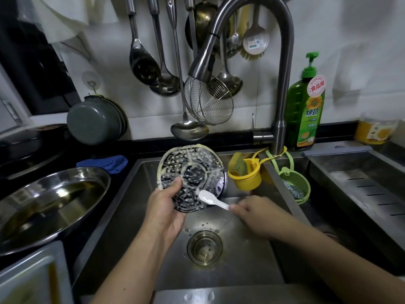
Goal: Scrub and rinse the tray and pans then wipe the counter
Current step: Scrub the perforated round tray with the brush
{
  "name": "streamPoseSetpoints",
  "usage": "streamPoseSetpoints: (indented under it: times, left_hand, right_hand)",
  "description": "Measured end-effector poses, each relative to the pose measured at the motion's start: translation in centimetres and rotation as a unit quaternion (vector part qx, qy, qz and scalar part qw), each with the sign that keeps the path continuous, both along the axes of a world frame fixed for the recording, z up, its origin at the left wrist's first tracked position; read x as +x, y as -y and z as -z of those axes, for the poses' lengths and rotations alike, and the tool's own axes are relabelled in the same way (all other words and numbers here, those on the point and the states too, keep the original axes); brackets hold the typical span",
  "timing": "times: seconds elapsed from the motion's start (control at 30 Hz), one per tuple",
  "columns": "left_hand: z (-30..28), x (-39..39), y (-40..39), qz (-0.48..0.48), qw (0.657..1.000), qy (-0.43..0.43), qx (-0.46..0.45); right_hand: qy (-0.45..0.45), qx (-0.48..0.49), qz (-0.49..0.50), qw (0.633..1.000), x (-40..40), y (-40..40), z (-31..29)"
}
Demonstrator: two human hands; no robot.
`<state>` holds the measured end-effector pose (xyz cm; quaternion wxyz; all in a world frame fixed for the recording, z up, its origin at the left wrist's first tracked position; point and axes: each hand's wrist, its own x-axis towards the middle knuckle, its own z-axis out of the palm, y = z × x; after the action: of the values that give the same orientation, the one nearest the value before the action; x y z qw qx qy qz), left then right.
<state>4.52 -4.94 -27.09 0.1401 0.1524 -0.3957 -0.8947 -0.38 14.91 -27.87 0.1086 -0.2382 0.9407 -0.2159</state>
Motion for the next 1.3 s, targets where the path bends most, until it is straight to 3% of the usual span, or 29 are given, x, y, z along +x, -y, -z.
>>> streamPoseSetpoints:
  times: [0.13,0.2,0.3,0.43,0.6,0.73,0.9,1.07,1.2,1.3]
  left_hand:
    - [0.1,0.0,0.1,0.007,1.0,-0.003,0.002]
    - [0.2,-0.1,0.0,0.006,1.0,-0.003,0.006]
    - [0.2,-0.2,0.5,-0.003,1.0,-0.003,0.03]
    - [0.2,-0.1,0.5,0.005,0.999,-0.009,0.033]
    - [0.4,-0.4,0.7,-0.011,0.998,0.007,0.063]
    - [0.6,-0.6,1.0,-0.027,0.995,0.002,0.1]
    - [1.3,-1.2,1.4,-0.046,0.99,0.005,0.132]
    - [1.4,-1.3,1.7,-0.063,0.986,-0.009,0.151]
    - [1.7,-1.5,1.7,-0.066,0.985,-0.009,0.162]
    - [1.7,-1.5,1.9,-0.076,0.983,-0.015,0.169]
  right_hand:
    - [-0.036,-0.073,0.114,0.99,-2.1,-1.3,-1.1]
    - [-0.001,-0.079,0.08,0.994,-1.3,-1.1,-0.9]
    - [0.007,-0.012,-0.014,1.0,0.3,-0.1,0.2]
    - [-0.024,-0.099,0.091,0.991,-1.9,-1.0,-1.0]
    - [0.013,-0.048,-0.008,0.999,0.5,0.3,0.4]
    - [-0.016,-0.098,0.097,0.99,-1.3,-0.3,-0.2]
    - [-0.008,-0.033,-0.007,0.999,1.3,1.2,0.2]
    - [-0.038,-0.045,0.04,0.997,0.5,0.7,-0.8]
    - [-0.031,-0.021,-0.017,0.999,2.1,2.1,0.3]
    - [-0.049,-0.002,0.027,0.998,0.9,1.2,-0.7]
